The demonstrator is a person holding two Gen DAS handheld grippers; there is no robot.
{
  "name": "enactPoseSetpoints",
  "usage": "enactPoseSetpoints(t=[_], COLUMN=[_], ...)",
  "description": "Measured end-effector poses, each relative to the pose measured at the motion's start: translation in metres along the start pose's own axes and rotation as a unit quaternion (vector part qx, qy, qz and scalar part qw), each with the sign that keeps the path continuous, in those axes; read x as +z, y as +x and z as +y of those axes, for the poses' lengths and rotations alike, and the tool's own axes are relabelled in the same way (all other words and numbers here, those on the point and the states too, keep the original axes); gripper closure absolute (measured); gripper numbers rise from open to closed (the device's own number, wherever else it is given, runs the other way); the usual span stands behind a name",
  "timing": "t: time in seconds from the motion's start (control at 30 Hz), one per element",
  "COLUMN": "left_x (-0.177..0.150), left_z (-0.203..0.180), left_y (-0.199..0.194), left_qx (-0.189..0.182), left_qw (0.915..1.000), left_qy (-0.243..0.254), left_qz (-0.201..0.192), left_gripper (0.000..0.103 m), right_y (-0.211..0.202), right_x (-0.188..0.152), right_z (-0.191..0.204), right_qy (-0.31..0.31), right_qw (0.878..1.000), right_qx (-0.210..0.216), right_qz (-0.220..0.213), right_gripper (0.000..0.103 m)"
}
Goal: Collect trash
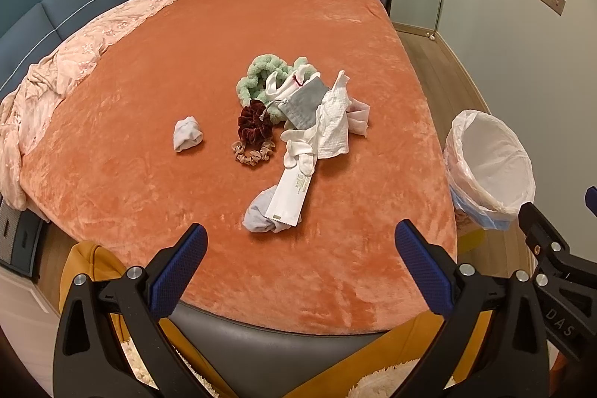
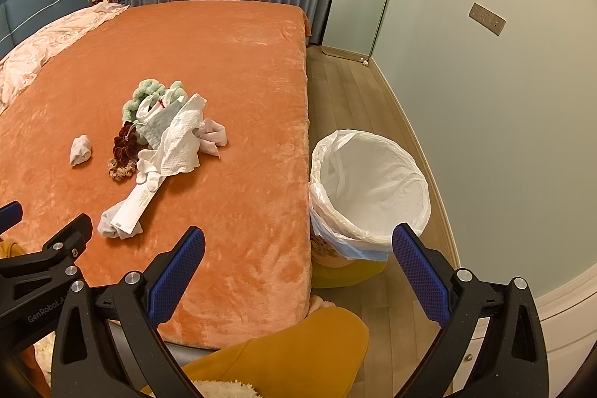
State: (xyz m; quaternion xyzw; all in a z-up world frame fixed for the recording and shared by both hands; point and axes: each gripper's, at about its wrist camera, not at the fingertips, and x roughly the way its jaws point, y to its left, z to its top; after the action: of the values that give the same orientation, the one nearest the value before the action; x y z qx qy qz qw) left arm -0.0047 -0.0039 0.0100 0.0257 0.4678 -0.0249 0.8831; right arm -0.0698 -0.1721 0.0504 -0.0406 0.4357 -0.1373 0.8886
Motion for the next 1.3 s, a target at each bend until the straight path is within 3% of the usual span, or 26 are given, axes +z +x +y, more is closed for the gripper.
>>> enactPoseSetpoints(t=[1.3], left_x=[0.0049], left_z=[0.003], left_y=[0.0027], left_qx=[0.009], left_qw=[0.9997], left_qy=[0.004], left_qz=[-0.023], left_gripper=[0.007], right_y=[0.004], right_x=[0.0085], right_z=[-0.0022], right_qy=[0.01], right_qw=[1.0], right_qx=[0.004], right_qz=[-0.009], right_gripper=[0.007])
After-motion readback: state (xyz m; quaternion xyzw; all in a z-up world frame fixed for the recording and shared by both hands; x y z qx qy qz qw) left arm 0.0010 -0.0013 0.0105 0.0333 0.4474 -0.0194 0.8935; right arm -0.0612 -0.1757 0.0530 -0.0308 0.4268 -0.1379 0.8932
